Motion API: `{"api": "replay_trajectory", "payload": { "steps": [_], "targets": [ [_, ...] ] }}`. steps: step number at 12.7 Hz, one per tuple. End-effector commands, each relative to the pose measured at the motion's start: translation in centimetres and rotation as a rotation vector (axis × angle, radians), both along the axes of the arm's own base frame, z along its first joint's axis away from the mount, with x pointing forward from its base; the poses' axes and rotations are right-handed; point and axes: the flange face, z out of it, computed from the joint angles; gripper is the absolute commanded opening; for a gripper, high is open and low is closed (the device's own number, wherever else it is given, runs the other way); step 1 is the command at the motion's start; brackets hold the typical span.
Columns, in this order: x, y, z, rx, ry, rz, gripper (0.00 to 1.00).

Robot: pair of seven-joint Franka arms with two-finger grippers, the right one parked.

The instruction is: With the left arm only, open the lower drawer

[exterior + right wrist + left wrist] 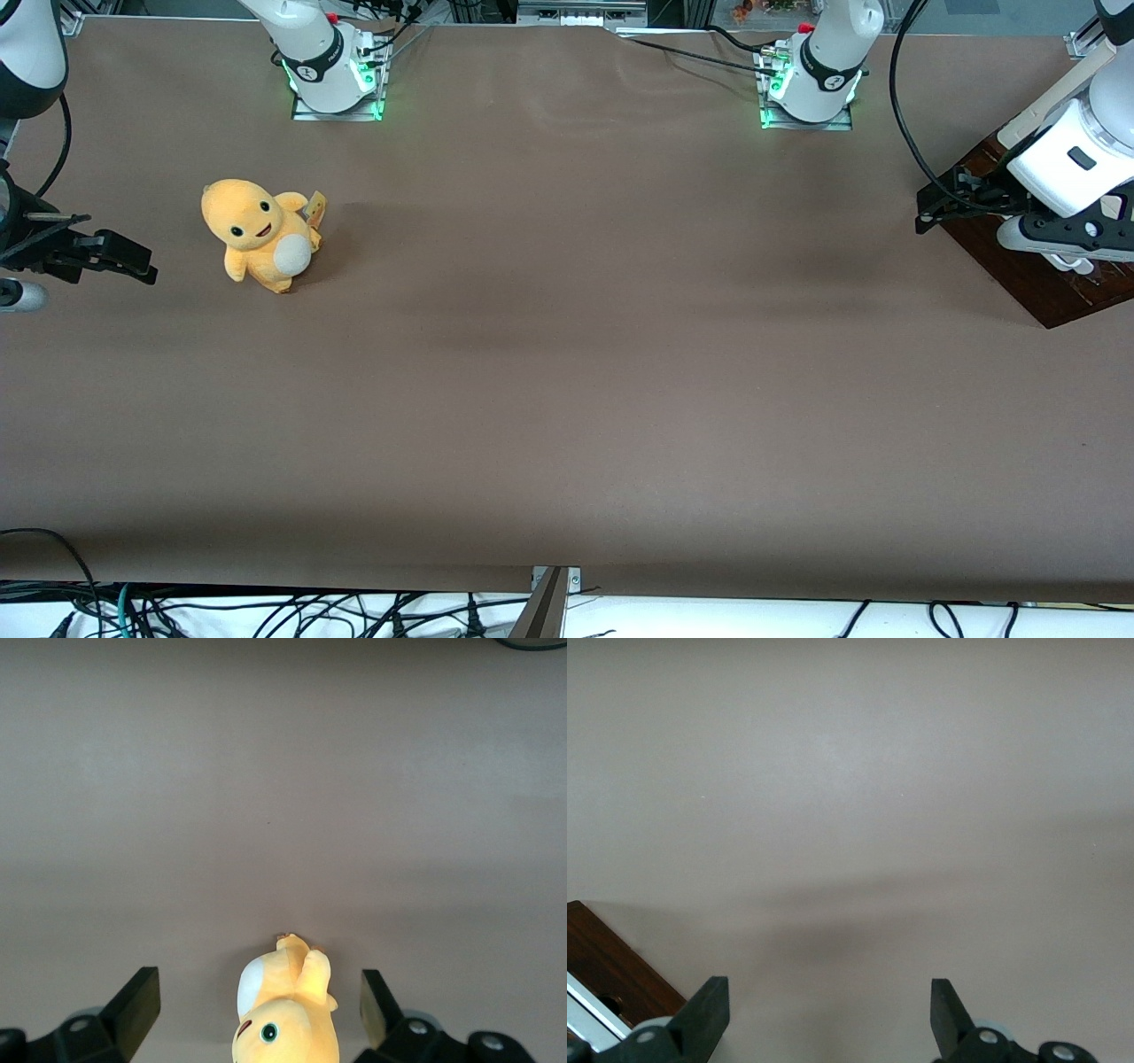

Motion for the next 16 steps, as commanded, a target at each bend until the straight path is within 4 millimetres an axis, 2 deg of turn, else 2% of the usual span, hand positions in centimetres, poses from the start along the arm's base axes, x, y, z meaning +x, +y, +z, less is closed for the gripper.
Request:
{"api": "replay_trajectory", "payload": {
  "steps": [1,5,8,10,13,14,16],
  "targets": [
    [-0.6,0.1,0.2,0.014,0.006,-0.004,1.0],
    [-0.3,0.2,-0.1,0.015,0.007,-0.07,1.0],
    [-0.1,-0.2,-0.1,0.016,0.01,-0.073,1.0],
    [-0.2,0.2,-0.3,0.016,0.025,-0.068,1.0],
    [0.2,-0.2,-1.6,0.018,0.056,-0.07,1.0],
    [1.1,-0.2,-3.0,0.019,0.075,-0.069,1.0],
    [1.4,0.5,-3.1,0.019,0.077,-0.061,1.0]
  ]
}}
